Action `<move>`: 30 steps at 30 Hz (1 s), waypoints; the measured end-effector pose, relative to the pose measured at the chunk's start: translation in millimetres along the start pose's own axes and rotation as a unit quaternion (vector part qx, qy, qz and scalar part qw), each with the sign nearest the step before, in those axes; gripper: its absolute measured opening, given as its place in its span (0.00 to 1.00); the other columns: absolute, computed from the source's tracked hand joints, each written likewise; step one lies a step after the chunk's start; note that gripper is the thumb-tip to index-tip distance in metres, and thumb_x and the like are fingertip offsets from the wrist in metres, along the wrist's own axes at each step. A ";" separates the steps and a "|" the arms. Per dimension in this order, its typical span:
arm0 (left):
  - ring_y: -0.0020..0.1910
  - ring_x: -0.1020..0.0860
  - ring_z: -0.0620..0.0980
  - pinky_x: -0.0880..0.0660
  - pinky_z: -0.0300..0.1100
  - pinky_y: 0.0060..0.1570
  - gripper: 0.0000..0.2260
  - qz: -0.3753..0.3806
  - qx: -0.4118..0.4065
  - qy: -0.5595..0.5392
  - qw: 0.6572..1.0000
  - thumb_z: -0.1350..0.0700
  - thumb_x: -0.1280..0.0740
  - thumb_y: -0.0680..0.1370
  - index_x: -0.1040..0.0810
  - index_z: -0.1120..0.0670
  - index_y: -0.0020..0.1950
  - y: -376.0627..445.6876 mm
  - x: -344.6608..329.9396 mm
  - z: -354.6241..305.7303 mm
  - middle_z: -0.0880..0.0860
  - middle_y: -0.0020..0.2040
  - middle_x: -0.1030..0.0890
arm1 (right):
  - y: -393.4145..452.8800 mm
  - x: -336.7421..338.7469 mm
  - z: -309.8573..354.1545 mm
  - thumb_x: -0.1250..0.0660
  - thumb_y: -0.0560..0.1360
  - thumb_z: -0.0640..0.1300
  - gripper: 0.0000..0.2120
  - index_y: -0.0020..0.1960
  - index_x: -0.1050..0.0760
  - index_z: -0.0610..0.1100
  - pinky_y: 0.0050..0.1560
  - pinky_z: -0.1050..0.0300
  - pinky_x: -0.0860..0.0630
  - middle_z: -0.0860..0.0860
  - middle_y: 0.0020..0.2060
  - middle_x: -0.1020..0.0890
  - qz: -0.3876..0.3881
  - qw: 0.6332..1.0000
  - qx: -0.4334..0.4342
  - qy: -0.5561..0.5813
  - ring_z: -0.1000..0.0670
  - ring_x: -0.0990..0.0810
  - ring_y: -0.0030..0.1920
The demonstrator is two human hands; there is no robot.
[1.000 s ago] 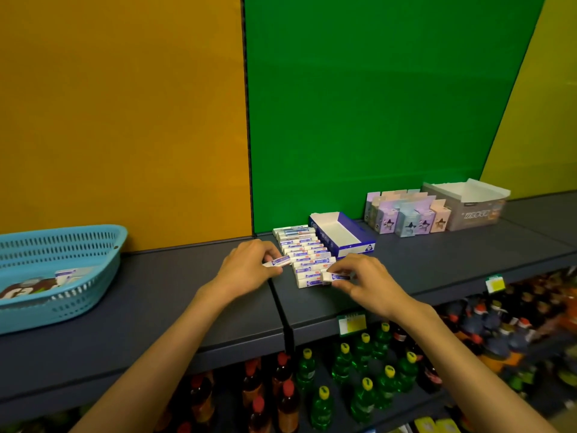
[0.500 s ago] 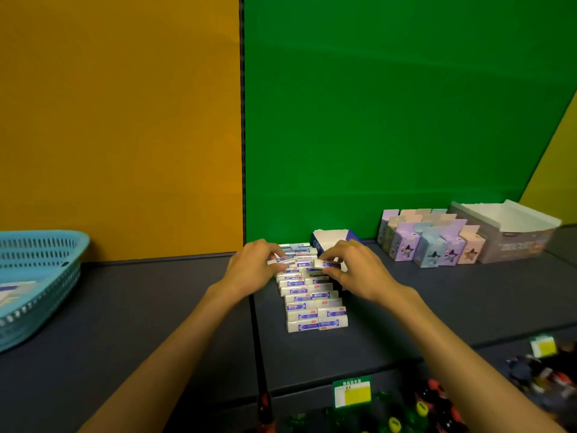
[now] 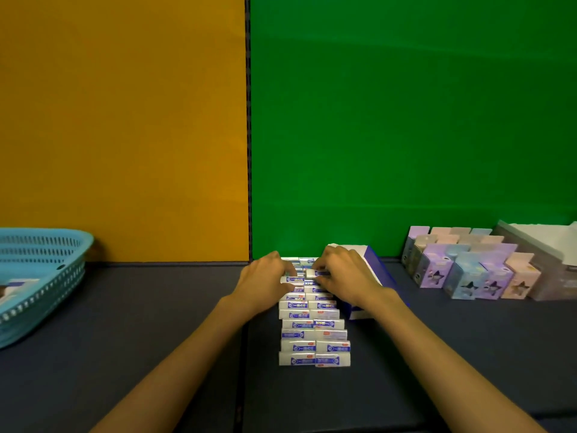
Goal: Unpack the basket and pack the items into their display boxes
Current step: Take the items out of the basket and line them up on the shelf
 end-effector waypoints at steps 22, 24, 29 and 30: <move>0.59 0.24 0.50 0.25 0.47 0.52 0.16 -0.074 0.081 0.027 0.994 0.42 0.36 0.80 0.24 0.43 0.66 -41.8 40.6 15.1 0.47 0.62 0.23 | 8.0 19.5 35.7 0.36 0.80 0.52 0.14 0.62 0.21 0.50 0.57 0.50 0.29 0.50 0.56 0.19 -0.041 0.990 0.066 0.120 0.47 0.23 0.57; 0.60 0.23 0.51 0.25 0.47 0.52 0.17 -0.084 0.101 0.052 0.990 0.41 0.37 0.80 0.25 0.43 0.67 -55.5 53.6 19.8 0.47 0.64 0.23 | 9.4 24.8 49.8 0.37 0.80 0.52 0.14 0.64 0.22 0.50 0.56 0.51 0.28 0.51 0.57 0.19 -0.045 0.987 0.088 0.127 0.46 0.22 0.57; 0.60 0.23 0.53 0.24 0.49 0.52 0.18 -0.108 0.157 0.092 0.977 0.39 0.39 0.80 0.26 0.42 0.68 -106.2 90.1 40.6 0.47 0.63 0.23 | 17.7 34.9 97.9 0.36 0.80 0.51 0.15 0.64 0.22 0.49 0.54 0.51 0.27 0.51 0.55 0.20 -0.058 0.974 0.152 0.155 0.47 0.22 0.56; 0.61 0.24 0.53 0.24 0.49 0.53 0.18 -0.111 0.166 0.104 0.974 0.39 0.39 0.80 0.26 0.43 0.68 -117.5 97.8 45.6 0.47 0.62 0.23 | 20.4 36.8 109.8 0.36 0.80 0.51 0.15 0.64 0.22 0.49 0.53 0.51 0.27 0.51 0.55 0.20 -0.059 0.972 0.164 0.159 0.47 0.22 0.56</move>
Point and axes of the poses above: each hand's wrist, its own y-axis towards the middle knuckle, its own x-axis out of the back of the hand, z = x × y, the point moved 2 cm from there along y, towards the middle knuckle
